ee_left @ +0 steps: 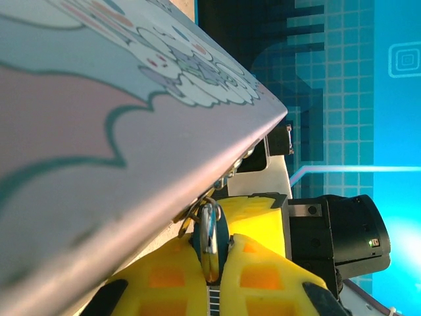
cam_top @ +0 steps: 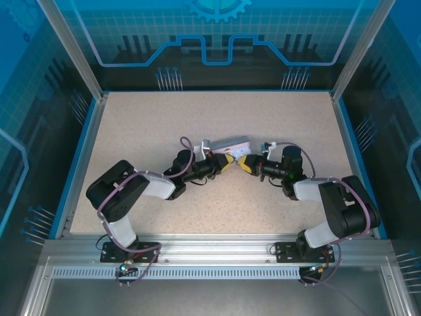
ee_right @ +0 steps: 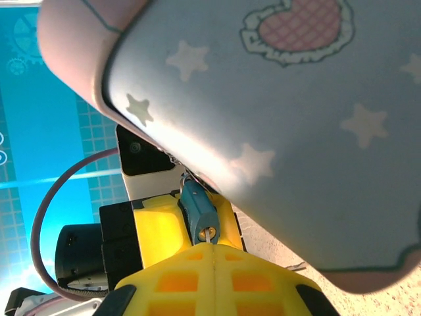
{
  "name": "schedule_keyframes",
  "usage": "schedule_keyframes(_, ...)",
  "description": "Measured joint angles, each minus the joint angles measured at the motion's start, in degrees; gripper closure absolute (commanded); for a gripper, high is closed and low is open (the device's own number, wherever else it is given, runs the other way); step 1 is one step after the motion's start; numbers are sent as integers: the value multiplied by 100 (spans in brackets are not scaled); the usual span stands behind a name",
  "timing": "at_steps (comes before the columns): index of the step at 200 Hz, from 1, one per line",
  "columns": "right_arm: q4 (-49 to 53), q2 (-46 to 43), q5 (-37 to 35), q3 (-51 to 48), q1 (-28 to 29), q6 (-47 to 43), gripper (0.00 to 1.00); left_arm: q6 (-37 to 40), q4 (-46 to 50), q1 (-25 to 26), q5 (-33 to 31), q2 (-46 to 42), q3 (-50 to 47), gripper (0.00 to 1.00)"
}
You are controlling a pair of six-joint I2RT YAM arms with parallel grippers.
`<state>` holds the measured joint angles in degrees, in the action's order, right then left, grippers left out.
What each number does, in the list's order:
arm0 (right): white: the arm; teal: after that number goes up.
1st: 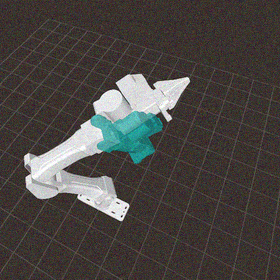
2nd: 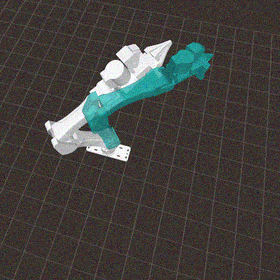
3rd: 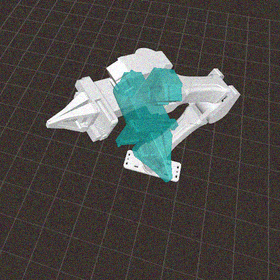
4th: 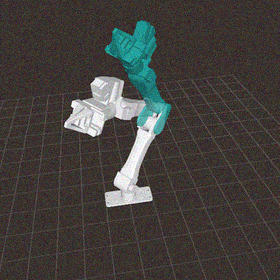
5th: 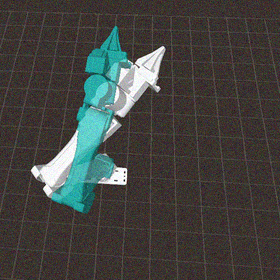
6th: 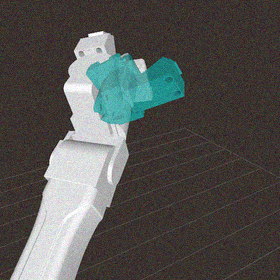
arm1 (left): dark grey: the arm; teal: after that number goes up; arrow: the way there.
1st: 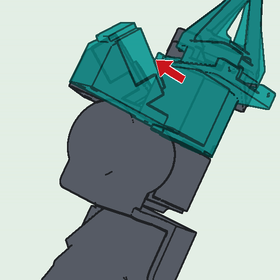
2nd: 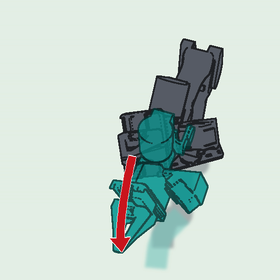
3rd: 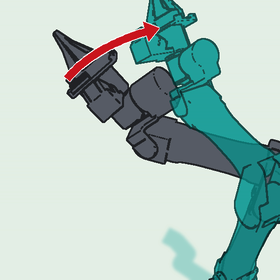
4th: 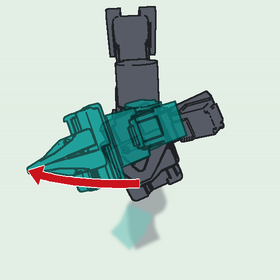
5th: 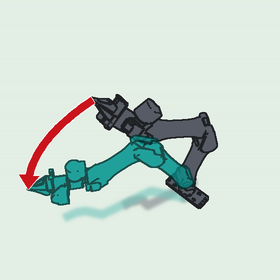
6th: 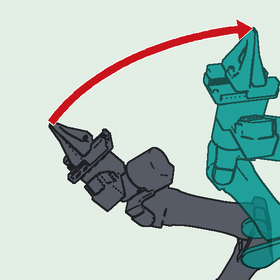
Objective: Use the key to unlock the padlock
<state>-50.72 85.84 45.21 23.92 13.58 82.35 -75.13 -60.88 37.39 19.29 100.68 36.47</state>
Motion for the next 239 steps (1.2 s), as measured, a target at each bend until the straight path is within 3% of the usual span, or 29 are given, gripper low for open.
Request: schedule_keyframes(239, 87, 411, -7, 393, 7, -680, 100, -649, -522, 79, -411, 310, -2, 100)
